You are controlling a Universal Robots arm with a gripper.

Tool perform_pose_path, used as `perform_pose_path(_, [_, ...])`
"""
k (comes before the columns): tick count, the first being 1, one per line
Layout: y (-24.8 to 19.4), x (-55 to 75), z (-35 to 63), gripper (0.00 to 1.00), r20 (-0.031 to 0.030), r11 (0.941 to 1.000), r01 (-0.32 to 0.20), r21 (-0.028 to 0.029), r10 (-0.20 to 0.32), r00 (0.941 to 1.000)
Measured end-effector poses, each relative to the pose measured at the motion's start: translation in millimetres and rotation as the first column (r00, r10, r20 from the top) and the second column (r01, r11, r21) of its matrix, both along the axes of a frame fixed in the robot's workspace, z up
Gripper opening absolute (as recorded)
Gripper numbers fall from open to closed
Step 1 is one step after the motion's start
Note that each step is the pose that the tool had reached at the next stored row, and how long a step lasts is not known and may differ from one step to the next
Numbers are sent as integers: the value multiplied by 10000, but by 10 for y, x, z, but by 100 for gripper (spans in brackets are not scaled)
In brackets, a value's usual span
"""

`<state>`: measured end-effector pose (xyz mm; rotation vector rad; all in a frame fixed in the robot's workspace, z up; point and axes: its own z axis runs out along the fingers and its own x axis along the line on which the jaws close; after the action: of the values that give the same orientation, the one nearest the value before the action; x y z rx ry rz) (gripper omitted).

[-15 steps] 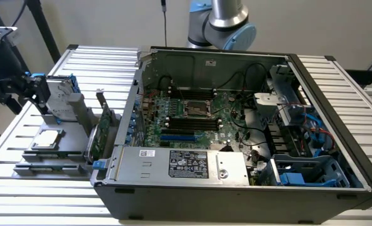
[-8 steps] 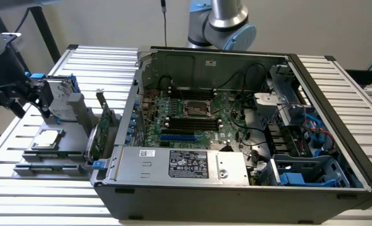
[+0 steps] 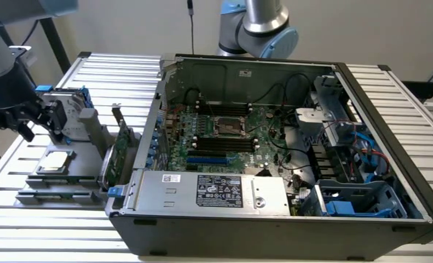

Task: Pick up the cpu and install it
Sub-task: 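Pick up the cpu and move it towards the insertion slot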

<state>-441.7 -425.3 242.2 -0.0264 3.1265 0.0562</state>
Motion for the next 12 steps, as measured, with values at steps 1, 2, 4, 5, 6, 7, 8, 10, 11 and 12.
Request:
perform_pose_path(1, [-2, 2, -18, 65, -1, 10000, 0, 1, 0, 10000])
perform_pose_path(2, [-6, 3, -36, 65, -6, 10000, -1, -1, 1, 10000])
perform_pose_path(4, [-19, 4, -72, 65, -15, 10000, 2, 0, -2, 10000])
perform_pose_path(5, [-30, 4, -90, 65, -18, 10000, 6, 0, -6, 10000])
perform_pose_path(6, [-45, 5, -109, 65, -26, 10000, 9, -1, -9, 10000])
perform_pose_path(7, [-60, 6, -127, 65, -30, 10000, 11, -1, -11, 10000])
perform_pose_path(8, [-75, 7, -144, 65, -34, 10000, 13, 0, -13, 10000])
perform_pose_path(10, [-105, 12, -171, 65, -43, 10000, 25, 0, -25, 10000])
perform_pose_path(11, [-113, 16, -185, 65, -51, 10000, 36, 2, -36, 10000])
perform_pose_path(12, [-121, 20, -198, 65, -65, 10000, 49, 0, -49, 10000])
